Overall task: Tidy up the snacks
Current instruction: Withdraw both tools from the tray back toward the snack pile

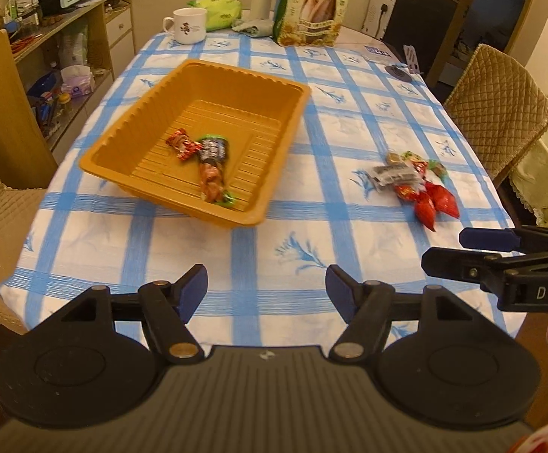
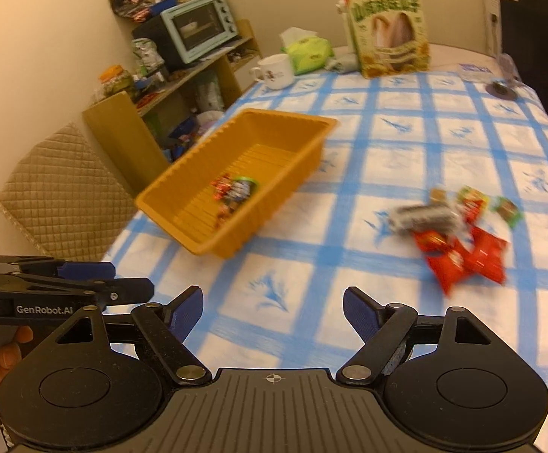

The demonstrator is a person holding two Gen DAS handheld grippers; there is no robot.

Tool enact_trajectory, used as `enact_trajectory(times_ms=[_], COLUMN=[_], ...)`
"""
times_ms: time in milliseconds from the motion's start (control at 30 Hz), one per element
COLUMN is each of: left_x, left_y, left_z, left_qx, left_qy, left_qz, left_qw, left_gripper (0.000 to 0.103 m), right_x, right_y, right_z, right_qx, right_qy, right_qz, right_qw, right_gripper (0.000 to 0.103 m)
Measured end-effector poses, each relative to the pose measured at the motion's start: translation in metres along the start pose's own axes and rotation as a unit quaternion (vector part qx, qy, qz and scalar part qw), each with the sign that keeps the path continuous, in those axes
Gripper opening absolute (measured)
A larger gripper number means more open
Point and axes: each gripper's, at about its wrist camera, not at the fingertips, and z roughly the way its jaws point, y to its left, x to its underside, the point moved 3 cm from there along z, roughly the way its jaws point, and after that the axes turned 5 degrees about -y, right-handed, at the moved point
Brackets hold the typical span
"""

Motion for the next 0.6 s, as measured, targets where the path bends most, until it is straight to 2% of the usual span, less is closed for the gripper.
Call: enact_trajectory(times_ms=[600], left_x=[-0.002], left_y=[-0.084], left_z=[0.041], left_qx=[0.04], left_qy=[0.014], left_qz=[0.058], left_qw=[0.9974], left_gripper=[0.067], right_x=[0.025], right_y=[-0.109], right_z=[-0.038], right_qx=[0.094], right_qy=[0.0], right_qz=[0.074], right_qw=[0.993], right_gripper=[0.081])
